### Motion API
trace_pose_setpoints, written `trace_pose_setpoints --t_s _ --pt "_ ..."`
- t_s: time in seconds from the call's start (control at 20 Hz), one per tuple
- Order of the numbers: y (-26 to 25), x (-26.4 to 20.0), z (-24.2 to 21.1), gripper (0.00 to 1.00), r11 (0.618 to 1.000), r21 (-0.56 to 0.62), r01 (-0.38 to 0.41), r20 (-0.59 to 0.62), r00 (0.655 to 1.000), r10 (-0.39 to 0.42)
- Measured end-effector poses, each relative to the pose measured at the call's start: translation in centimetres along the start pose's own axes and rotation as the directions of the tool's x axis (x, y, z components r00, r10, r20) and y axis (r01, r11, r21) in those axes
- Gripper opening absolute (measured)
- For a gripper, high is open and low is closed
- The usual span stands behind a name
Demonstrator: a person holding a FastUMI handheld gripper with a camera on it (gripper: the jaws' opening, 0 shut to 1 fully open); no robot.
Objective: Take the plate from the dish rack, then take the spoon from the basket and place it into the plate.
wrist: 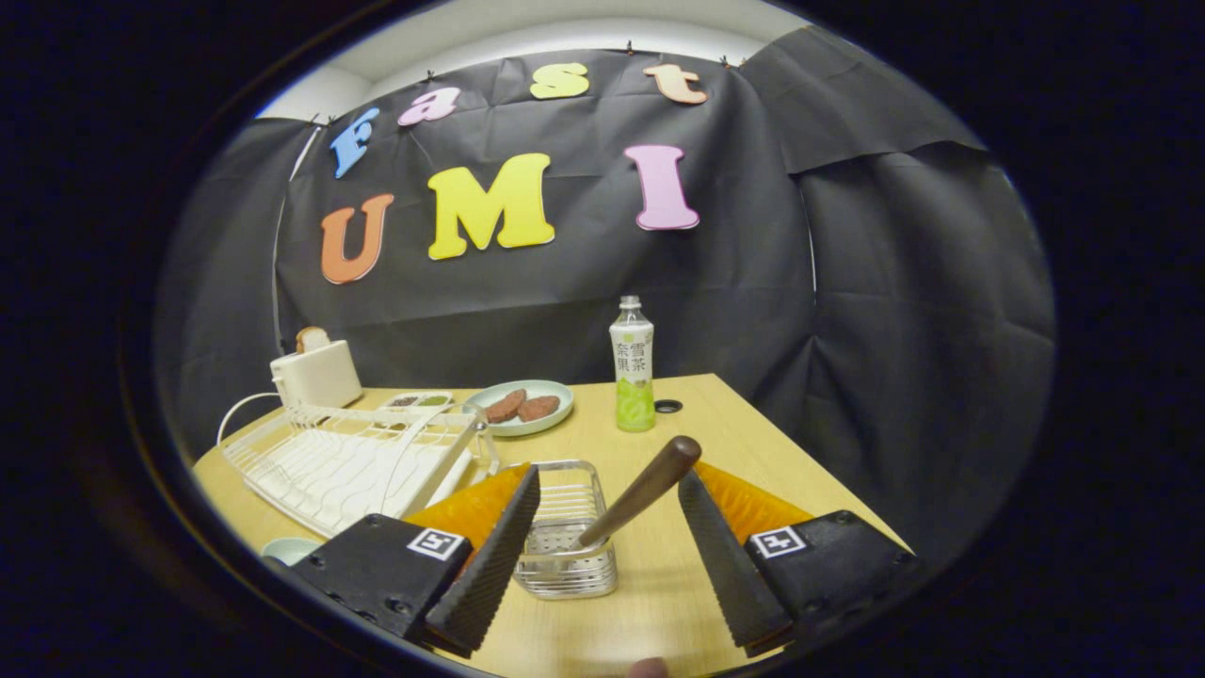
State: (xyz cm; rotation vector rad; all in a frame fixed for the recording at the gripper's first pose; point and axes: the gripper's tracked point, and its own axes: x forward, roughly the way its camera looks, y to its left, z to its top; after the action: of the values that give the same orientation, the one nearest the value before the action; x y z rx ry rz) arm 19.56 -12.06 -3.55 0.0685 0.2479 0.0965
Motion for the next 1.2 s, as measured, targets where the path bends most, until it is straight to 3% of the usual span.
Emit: trace_pose_setpoints --t_s 0.4,0.55,0.75,1.2 --pt "-0.5 -0.5 0.6 0.47 0.999 0.053 -0.004 0.002 1.0 0.004" --pt "0.4 -0.9 1.0 0.28 0.992 0.118 -0.043 0.002 0.999 0.043" --pt "1.4 -1.2 2.2 0.13 0.995 0.089 -0.039 0.016 0.999 0.038" --pt "2.8 -4.5 7.8 0.11 0.999 -0.028 0.02 0.148 0.989 -0.016"
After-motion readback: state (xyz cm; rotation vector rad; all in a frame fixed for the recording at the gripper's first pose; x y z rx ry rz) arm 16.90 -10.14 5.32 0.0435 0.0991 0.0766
